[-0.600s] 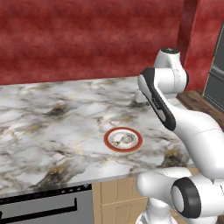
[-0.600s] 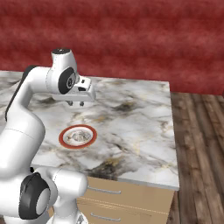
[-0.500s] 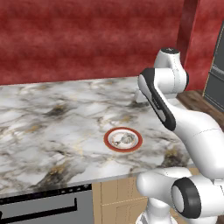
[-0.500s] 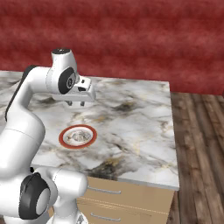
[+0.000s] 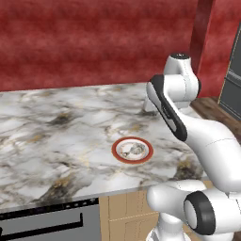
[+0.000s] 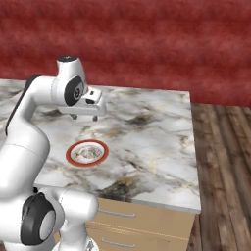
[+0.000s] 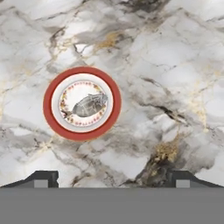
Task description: Place the fish on the bottom rack of the oven, and slide the tray back inside. Close the oven door.
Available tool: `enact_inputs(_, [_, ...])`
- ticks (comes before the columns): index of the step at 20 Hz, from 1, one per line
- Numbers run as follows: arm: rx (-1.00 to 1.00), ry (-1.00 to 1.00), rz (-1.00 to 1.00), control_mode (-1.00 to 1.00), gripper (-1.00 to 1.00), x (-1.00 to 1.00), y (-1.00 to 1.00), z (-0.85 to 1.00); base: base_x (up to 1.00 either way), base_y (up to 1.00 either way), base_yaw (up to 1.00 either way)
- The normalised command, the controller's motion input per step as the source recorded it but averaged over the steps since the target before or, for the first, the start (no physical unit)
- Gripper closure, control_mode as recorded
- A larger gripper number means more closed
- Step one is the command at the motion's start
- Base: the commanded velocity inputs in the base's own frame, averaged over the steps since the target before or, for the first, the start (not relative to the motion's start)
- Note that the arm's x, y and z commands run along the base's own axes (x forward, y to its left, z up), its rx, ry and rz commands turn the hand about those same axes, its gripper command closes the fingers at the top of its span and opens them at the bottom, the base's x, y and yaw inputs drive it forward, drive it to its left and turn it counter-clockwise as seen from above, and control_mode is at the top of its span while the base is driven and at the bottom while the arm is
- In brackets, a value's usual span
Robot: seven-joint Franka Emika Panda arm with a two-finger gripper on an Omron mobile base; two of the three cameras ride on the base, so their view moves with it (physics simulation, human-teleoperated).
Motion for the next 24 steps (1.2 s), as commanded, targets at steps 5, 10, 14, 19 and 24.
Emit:
enact_inputs(5, [-0.01,0.16,-0.42,-1.0,-1.0,0.06,0.48,-0.29,0.0,0.0,0.0])
enact_inputs(10, [0.0,0.36,-0.52,-1.0,-1.0,0.22,0.27,-0.48,0.0,0.0,0.0])
enact_inputs(14, [0.0,0.52,-0.55,-1.0,-1.0,0.36,0.02,-0.51,0.0,0.0,0.0])
enact_inputs(19, [0.0,0.54,-0.56,-1.0,-1.0,0.3,0.0,-0.51,0.0,0.0,0.0])
enact_inputs(24, [0.0,0.33,-0.34,-1.0,-1.0,0.13,0.06,-0.33,0.0,0.0,0.0])
